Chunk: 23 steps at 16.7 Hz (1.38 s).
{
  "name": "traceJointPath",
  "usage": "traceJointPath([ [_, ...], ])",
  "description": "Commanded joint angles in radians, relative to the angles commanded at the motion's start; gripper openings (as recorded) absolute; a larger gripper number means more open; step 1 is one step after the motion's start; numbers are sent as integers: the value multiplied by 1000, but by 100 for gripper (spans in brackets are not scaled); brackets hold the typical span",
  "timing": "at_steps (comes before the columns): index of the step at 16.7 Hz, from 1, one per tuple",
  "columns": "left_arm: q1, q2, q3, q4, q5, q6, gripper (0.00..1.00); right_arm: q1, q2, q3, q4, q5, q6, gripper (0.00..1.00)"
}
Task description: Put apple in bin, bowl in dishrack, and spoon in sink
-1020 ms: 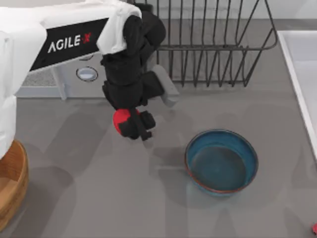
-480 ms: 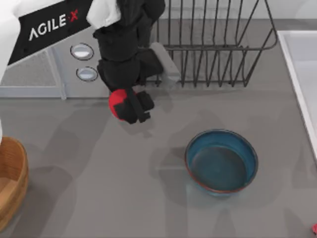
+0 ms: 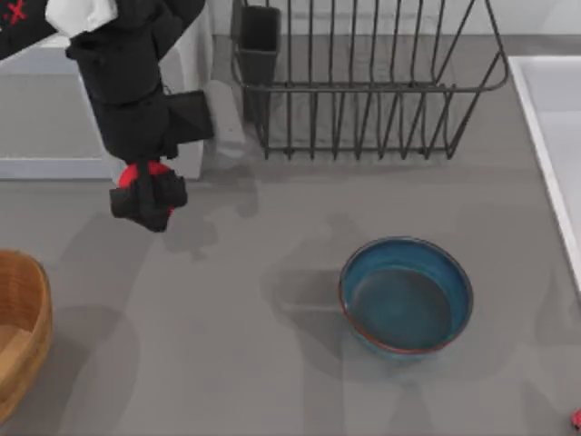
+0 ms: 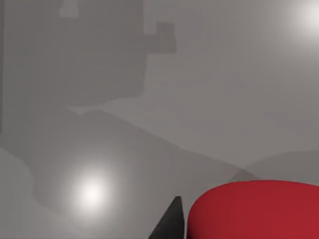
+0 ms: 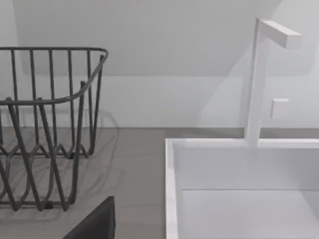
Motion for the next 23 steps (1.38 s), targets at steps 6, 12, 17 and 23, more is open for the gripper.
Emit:
traceJointPath([
  [6, 263, -300, -245, -50, -2, 422, 0, 0, 0, 0, 0, 0, 0, 100],
  [12, 459, -524, -436, -82, -5, 718, 0, 0, 0, 0, 0, 0, 0, 100],
  [17, 467, -533, -447, -83, -8, 734, 0, 0, 0, 0, 0, 0, 0, 100],
  [23, 470, -524, -590, 66, -7, 739, 0, 0, 0, 0, 0, 0, 0, 100],
])
